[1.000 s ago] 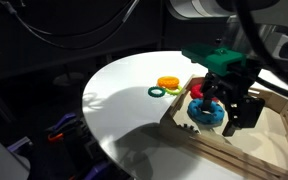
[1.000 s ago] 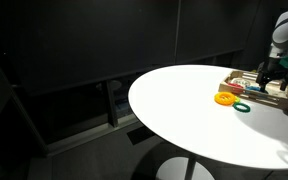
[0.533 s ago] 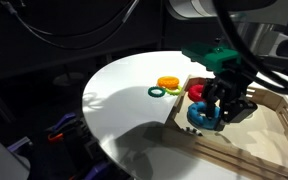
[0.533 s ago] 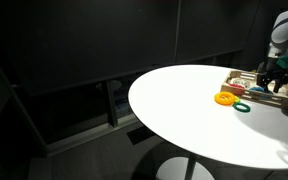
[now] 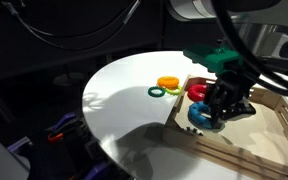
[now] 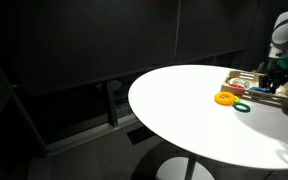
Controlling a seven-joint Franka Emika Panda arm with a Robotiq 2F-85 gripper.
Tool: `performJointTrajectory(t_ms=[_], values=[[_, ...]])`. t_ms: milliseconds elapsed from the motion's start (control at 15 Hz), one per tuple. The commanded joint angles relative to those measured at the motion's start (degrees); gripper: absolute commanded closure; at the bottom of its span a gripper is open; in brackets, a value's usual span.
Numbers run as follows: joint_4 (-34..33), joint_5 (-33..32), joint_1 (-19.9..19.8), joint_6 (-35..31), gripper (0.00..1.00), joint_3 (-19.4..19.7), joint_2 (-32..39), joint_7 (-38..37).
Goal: Put the blue ring on the table.
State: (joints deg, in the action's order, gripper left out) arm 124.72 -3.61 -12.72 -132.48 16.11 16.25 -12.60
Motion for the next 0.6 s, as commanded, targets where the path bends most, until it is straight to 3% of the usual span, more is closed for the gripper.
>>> performJointTrajectory(t_ms=[0,67,200,533], values=[[-0.8,-0.5,0.2,1.6,0.95,0.2,-0.9,-1.1],[-0.8,-0.3,0.1,1.9,0.71,0.2,-1.2,-0.8],[-0.6,0.0,-0.1,2.4,0.66,0.1,-2.0,-0.2],[-0.5,0.1,-0.4,3.5,0.26,0.0,-4.5,0.5]])
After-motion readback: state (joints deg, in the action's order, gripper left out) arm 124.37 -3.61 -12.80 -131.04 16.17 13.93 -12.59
